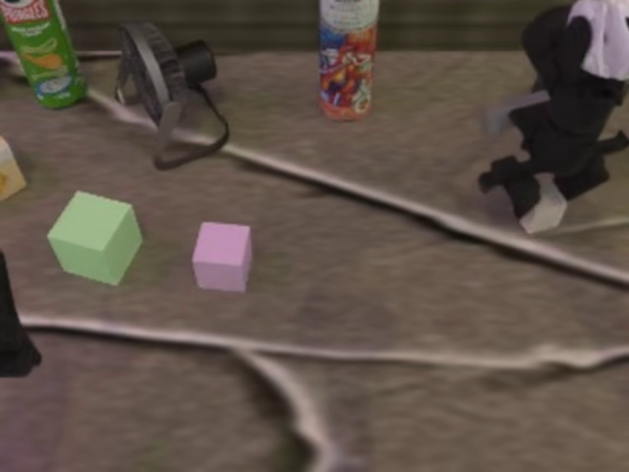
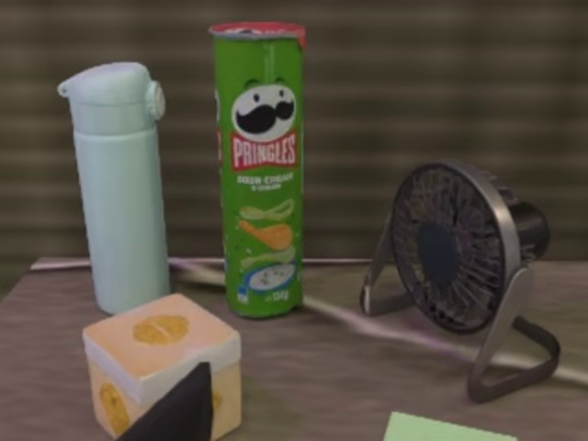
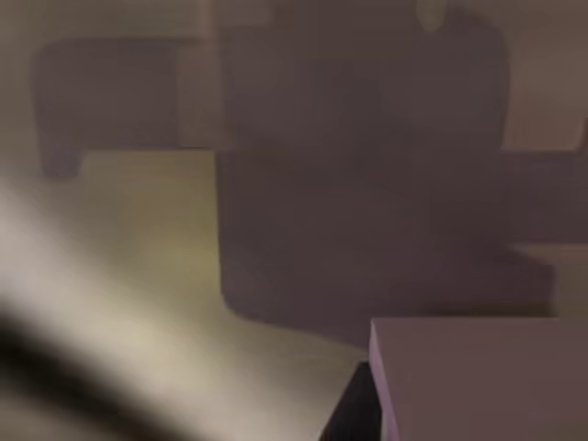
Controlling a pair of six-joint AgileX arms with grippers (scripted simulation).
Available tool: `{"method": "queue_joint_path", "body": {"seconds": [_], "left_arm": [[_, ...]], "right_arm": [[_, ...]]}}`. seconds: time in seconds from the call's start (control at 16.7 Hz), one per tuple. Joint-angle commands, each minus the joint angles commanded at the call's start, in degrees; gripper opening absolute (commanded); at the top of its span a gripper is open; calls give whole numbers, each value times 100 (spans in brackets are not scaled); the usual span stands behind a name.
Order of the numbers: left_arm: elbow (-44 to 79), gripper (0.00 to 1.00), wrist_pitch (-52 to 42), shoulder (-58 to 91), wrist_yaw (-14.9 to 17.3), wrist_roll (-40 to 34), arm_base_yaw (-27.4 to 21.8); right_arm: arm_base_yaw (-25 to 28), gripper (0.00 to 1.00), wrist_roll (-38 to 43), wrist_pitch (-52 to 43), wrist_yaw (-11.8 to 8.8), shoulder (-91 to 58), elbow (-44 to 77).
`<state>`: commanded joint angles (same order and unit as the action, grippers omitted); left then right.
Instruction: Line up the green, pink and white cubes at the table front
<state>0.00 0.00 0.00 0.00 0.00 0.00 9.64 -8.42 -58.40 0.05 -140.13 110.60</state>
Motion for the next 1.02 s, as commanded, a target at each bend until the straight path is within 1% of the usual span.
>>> {"method": "queue_joint_path", "body": {"seconds": [0.3,0.66,0.84,1.02], "left_arm": [[0,100,0,0,0,0,0],[0,100,0,0,0,0,0],[0,100,0,0,0,0,0],[0,100,0,0,0,0,0]], "right_arm": [[25,0,5,-990,-3,286,643],[7,0,26,-1054,-4,325,687],[286,0,411,-938,7,616,310],[826,0,1271,-725,31,1183,-466]]}}
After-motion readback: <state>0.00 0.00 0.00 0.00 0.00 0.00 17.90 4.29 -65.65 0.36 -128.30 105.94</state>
